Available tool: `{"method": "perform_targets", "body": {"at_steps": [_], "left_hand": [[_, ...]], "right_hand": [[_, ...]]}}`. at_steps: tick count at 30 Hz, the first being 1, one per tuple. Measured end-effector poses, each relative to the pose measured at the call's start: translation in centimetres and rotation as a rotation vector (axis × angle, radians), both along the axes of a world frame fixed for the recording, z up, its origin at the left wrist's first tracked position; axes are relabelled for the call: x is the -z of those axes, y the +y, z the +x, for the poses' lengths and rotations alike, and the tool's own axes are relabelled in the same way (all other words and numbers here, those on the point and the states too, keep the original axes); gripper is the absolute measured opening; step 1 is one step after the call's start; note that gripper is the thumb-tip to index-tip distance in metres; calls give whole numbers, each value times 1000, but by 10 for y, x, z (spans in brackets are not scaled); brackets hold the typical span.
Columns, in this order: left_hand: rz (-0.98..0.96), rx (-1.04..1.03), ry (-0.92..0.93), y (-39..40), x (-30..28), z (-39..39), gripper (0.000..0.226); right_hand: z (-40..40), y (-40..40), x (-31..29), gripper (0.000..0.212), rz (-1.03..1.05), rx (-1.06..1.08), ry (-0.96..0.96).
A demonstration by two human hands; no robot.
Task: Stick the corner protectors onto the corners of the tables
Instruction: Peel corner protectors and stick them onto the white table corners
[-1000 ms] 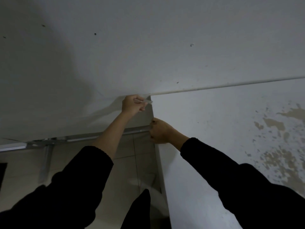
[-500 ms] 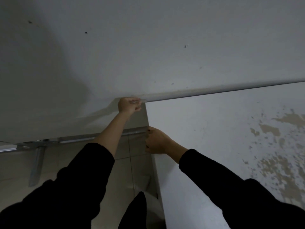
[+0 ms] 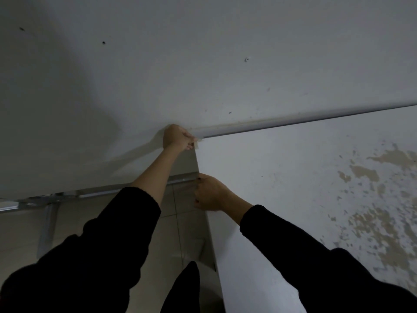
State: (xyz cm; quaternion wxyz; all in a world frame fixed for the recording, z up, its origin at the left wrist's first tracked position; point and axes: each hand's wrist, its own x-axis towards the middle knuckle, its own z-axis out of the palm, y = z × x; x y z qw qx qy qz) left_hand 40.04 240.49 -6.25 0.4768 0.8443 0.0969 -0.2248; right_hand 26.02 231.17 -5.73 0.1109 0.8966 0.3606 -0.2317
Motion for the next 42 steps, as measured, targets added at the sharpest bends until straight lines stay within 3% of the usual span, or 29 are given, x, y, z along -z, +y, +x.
{"method": "perform_targets", "body": {"at_steps": [11,16,23,28,35,42], "left_hand": [[322,290,-277,-6,-4,-14,17],[112,-87,-67,-7,4,-26,22],[-168,-358,276,-21,5,-39,27],[-155,-467,222,-32,8,-47,28],[-246,-666,258,-41,13,-46,64],[-261,-602,281,-45,8,-37,64]], "right_hand": [[-2,-1,-4,39,-3,-8,12],[-2,-3,-5,39,-4,-9,22],[-4,-3,-6,40,-7,-2,11],[-4,-4,-2,40,6,2,34],[2,-4,9,38,11,-65,24],[13,-4,16,37,-51,-156,-23]]}}
